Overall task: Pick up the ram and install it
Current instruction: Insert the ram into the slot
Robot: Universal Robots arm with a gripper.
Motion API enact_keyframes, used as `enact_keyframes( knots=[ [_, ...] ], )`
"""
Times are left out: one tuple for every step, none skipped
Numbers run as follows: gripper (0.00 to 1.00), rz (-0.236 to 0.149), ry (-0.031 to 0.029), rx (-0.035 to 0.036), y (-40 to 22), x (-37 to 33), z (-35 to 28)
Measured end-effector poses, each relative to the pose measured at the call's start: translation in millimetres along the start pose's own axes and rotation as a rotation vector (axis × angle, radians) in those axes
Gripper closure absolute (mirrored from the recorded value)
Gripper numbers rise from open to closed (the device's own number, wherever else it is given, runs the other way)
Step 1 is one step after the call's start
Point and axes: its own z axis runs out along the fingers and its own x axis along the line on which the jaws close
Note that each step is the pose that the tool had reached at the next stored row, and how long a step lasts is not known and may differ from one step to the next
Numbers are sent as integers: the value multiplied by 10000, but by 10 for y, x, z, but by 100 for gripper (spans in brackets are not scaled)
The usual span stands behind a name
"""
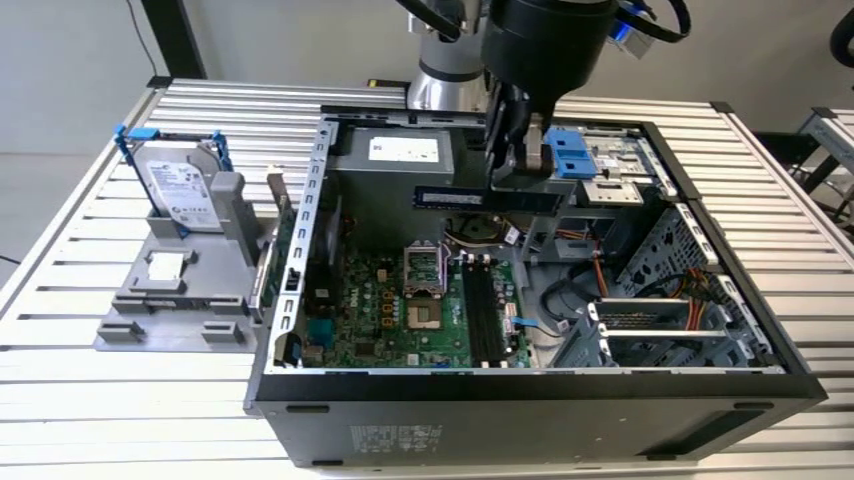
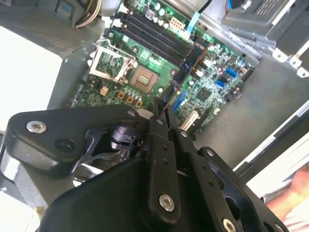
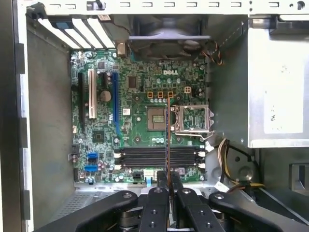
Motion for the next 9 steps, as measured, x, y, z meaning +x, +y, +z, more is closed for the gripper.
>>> enact_keyframes(
  knots=[
    [100, 1, 1, 0, -32, -12, -1],
    [100, 0, 1, -1, -64, -23, -2],
    [100, -1, 1, 0, -96, -33, -3],
    [100, 0, 0, 0, -129, -43, -3],
    [100, 0, 0, 0, -159, -52, -4],
    [100, 0, 1, 0, -188, -60, -5],
    [100, 0, 0, 0, -219, -68, -6],
    [100, -1, 1, 0, -249, -77, -7],
    [100, 0, 1, 0, -276, -84, -8]
  ],
)
